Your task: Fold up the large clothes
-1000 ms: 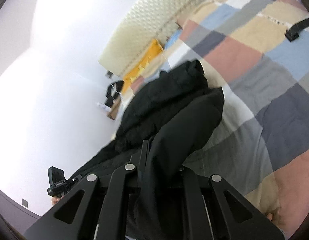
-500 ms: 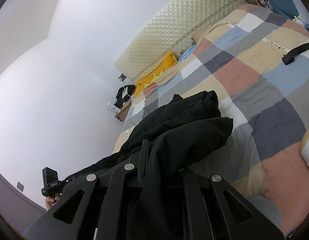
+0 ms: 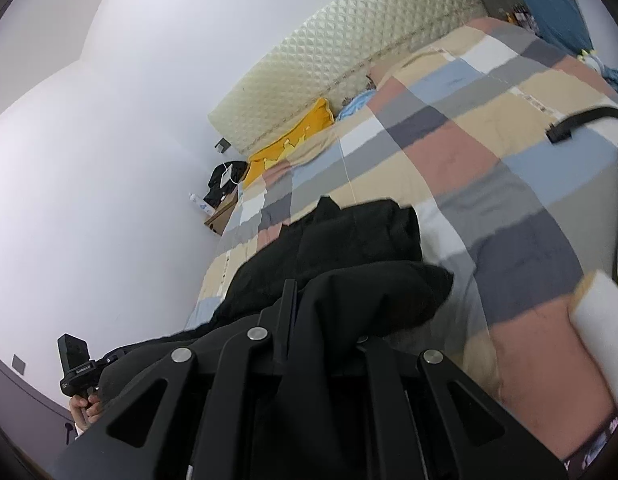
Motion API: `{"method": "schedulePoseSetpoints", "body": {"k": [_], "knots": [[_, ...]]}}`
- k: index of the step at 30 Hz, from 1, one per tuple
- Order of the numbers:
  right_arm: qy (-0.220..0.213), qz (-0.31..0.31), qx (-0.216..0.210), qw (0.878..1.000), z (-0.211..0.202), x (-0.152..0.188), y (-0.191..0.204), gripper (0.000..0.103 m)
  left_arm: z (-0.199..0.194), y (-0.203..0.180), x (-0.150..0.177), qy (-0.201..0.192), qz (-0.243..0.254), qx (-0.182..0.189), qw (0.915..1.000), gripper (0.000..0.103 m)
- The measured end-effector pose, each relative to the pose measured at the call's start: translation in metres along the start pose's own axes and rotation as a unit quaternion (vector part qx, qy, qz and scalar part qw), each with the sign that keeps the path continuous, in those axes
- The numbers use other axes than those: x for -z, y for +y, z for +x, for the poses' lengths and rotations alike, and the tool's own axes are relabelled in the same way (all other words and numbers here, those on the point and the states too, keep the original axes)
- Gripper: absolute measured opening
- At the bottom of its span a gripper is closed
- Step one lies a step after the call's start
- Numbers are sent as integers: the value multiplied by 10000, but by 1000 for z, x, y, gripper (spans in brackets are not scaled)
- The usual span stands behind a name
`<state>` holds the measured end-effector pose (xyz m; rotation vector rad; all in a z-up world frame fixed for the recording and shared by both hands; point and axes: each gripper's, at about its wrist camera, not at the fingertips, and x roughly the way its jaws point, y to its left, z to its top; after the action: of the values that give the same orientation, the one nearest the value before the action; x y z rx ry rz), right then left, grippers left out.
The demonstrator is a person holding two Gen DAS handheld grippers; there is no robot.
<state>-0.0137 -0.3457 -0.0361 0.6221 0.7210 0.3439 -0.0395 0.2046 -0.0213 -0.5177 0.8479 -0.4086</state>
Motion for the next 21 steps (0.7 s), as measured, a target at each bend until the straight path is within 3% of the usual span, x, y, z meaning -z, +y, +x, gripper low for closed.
{"method": "schedulePoseSetpoints", "body": {"k": [6,10,21], "knots": [[-19,148,8,9999,38,-41,3,10,18,8,-44,104,-68,-264,9996,6],[3,187,171,9997,62,-65,4,10,39,2,-74,160,200,-636,9976,7],[-21,-364,1171,9924,151,-101,-2,10,121,15,-137,96,178,-1577,9873,7]]}}
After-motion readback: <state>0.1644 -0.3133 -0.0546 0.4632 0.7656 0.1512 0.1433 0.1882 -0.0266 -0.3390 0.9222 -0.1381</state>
